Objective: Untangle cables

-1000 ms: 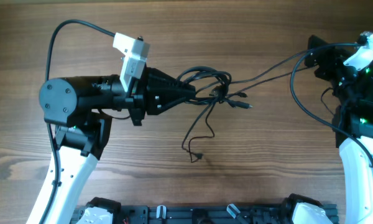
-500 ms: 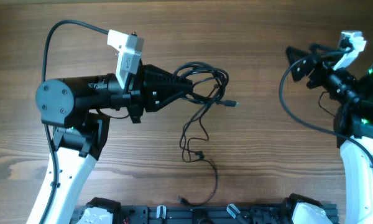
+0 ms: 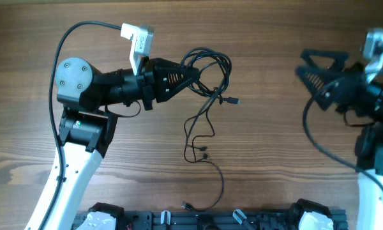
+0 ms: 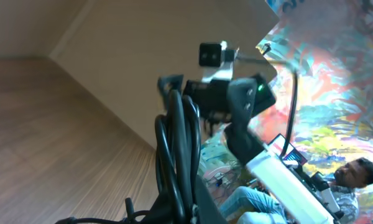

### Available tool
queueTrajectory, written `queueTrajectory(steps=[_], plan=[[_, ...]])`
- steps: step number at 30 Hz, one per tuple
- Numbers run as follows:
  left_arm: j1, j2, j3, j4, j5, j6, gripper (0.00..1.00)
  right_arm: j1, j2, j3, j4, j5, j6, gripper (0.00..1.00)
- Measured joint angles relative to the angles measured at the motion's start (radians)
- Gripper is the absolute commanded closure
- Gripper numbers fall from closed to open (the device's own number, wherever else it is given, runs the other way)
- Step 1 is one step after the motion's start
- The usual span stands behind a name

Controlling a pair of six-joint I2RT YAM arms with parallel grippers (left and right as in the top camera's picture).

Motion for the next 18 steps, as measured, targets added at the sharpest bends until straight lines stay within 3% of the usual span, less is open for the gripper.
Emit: queueTrajectory(steps=[3,5,7,10,13,18], plan=[[-0.008,0.0,0.0,-0.033,-0.021,0.005,0.96,0.013,0.081,0.205,-0.395,0.062,-0.121,0.01],[-0.026,0.001,0.0,-0.083,-0.047,0.027,0.96,0.086,0.168,0.385,-0.805,0.231,-0.336,0.01],[-0.037,0.001,0.0,-0.111,-0.059,0.069,0.96,0.199,0.235,0.514,-1.046,0.402,-0.528,0.0],[-0.087,0.0,0.002,-0.187,-0.068,0.266,0.96,0.345,0.254,0.552,-1.132,0.54,-0.806,0.0],[-0.184,0.003,0.002,-0.291,-0.072,0.538,0.96,0.436,0.249,0.56,-1.226,0.441,-1.164,0.01],[-0.207,0.004,0.001,-0.269,-0.072,0.709,0.96,0.443,0.227,0.566,-1.387,0.295,-1.477,0.08]])
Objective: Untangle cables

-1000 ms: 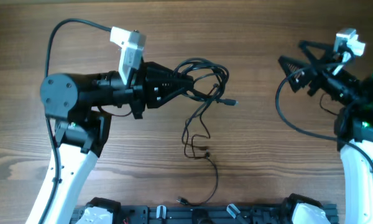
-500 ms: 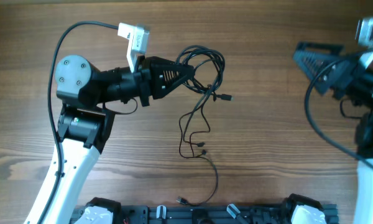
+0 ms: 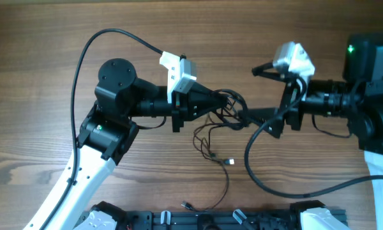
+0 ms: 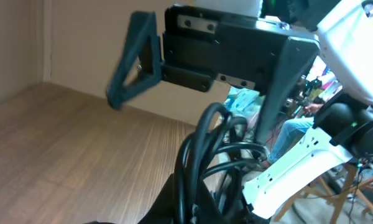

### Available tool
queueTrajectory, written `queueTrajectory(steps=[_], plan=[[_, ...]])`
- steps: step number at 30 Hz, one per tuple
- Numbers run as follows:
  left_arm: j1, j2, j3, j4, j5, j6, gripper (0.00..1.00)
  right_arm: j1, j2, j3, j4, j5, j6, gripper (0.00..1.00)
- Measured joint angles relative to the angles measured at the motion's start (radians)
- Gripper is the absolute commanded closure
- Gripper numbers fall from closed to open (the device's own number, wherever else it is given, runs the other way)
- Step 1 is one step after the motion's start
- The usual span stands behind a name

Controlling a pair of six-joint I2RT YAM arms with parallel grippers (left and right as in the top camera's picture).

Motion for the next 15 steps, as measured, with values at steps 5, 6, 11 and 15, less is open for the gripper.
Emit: queueTrajectory(steps=[5,6,11,15], plan=[[0.0,0.0,0.0,0.02,-0.005,0.026,0.96,0.0,-0.001,0.0,-0.07,-0.098,-0.138,0.2],[0.0,0.0,0.0,0.022,-0.016,0.026,0.96,0.0,-0.001,0.0,-0.07,-0.116,-0.143,0.23],[0.0,0.0,0.0,0.035,-0.061,0.026,0.96,0.0,-0.002,0.0,-0.077,-0.159,-0.16,0.4],[-0.027,0.0,0.0,0.089,-0.063,0.026,0.96,0.0,-0.002,0.0,-0.077,-0.165,-0.166,0.75]])
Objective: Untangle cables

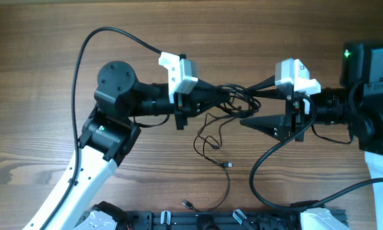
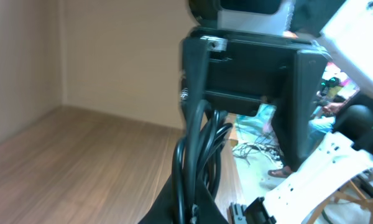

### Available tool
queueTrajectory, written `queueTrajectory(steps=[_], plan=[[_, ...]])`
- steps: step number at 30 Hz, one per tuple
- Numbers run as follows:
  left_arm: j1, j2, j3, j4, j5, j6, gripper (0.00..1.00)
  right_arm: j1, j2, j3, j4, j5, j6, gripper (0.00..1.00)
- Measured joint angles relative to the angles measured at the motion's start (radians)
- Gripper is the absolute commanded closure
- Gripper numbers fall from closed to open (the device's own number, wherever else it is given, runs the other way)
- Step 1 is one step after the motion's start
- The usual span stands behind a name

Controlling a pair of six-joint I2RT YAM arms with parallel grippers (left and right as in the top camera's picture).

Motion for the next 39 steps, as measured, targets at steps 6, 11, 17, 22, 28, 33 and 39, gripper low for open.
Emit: queueTrajectory(steps=[6,11,17,22,28,33,39], plan=[[-0.037,0.0,0.0,0.031,0.004,0.001,0.94,-0.001,0.0,0.0,0.003,0.008,-0.003,0.95],[0.048,0.0,0.0,0.036,-0.05,-0.085,0.0,0.008,0.001,0.0,0.177,0.122,0.312,0.95],[0.076,0.0,0.0,0.006,0.006,-0.174,0.01,0.008,0.002,0.0,0.334,0.391,1.065,0.96],[-0.004,0.0,0.0,-0.002,0.037,-0.105,0.03,0.008,0.002,0.0,0.296,0.5,1.625,0.96],[-0.142,0.0,0.0,-0.138,-0.307,0.106,0.16,0.008,0.002,0.0,0.269,0.523,1.83,0.95],[-0.301,0.0,0.0,-0.147,-0.739,0.298,0.36,0.008,0.002,0.0,0.266,0.526,1.853,0.96],[-0.314,-0.007,0.0,-0.109,-0.873,0.393,0.46,0.008,0.002,0.0,0.252,0.58,1.852,0.95]])
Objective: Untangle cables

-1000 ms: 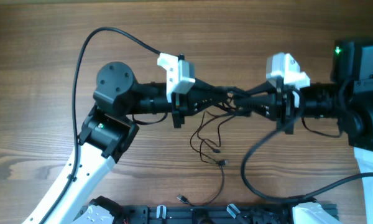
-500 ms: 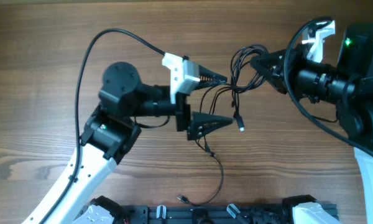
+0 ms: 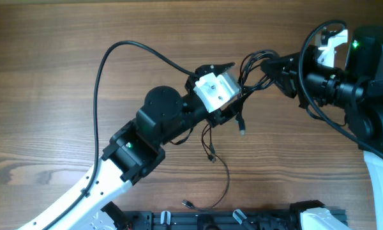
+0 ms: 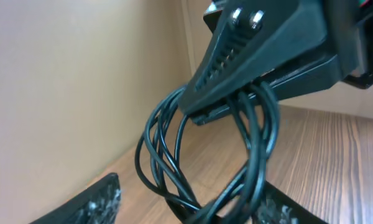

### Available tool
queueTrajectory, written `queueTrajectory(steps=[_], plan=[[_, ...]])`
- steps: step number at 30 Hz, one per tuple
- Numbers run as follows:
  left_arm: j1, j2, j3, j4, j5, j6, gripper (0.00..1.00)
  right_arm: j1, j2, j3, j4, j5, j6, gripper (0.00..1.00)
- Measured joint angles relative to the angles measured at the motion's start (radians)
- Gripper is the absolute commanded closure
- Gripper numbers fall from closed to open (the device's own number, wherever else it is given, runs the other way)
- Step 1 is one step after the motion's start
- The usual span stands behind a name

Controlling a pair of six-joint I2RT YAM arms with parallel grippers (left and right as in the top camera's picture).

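A bundle of thin black cables (image 3: 252, 64) hangs above the wooden table (image 3: 64, 38), right of centre. My right gripper (image 3: 271, 67) is shut on its loops, and in the left wrist view the right gripper (image 4: 248, 81) clamps them from above. My left gripper (image 3: 235, 89) is open just left of the bundle. Its fingers (image 4: 96, 202) stand wide apart with the cable loops (image 4: 174, 155) passing between them. Loose strands drop down from the bundle, one ending in a plug (image 3: 242, 130), and another trails across the table (image 3: 225, 182).
A black rack (image 3: 204, 220) runs along the front edge of the table. The left arm's own thick cable (image 3: 115, 54) arcs over the table's left half. The right arm's body (image 3: 370, 70) fills the far right.
My left gripper has opened and no longer pinches the bundle. The right gripper is now shut on the bundle, which sits farther up and to the right. The left arm has stretched rightward after it.
At first my left gripper held the bundle left of centre, with the right arm far off at the right edge. Then the right gripper stood open near the bundle at mid-table, then right against it. Now the right gripper holds the bundle and the left is open.
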Motion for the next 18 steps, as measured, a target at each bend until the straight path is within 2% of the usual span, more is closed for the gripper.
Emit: queueTrajectory(steps=[1,5,6,9,11,12,15,18], plan=[[0.0,-0.006,0.0,0.003,0.001,0.001,0.54,0.0,0.0,0.0,0.0,0.005,0.0,0.96],[-0.003,-0.029,0.0,0.01,0.048,0.018,0.71,0.0,0.0,0.0,0.0,0.016,0.0,0.95],[-0.003,-0.029,0.0,0.011,0.064,0.021,0.71,0.0,0.0,0.0,-0.002,0.016,-0.003,0.95],[-0.003,-0.029,0.0,0.005,0.108,0.018,0.65,0.0,0.0,0.0,-0.002,0.015,-0.003,0.95],[-0.003,-0.029,0.0,-0.025,0.131,0.019,0.46,0.0,0.0,0.0,0.0,0.015,-0.003,0.96],[-0.003,-0.029,0.0,-0.041,0.146,0.014,0.41,0.0,0.0,0.0,0.0,0.015,-0.003,0.96],[-0.003,-0.029,0.0,-0.073,0.203,0.02,0.4,0.0,0.0,0.0,0.003,0.016,-0.003,0.95],[-0.003,-0.029,0.0,-0.065,0.22,0.021,0.49,0.0,0.0,0.0,0.003,0.01,-0.005,0.95]])
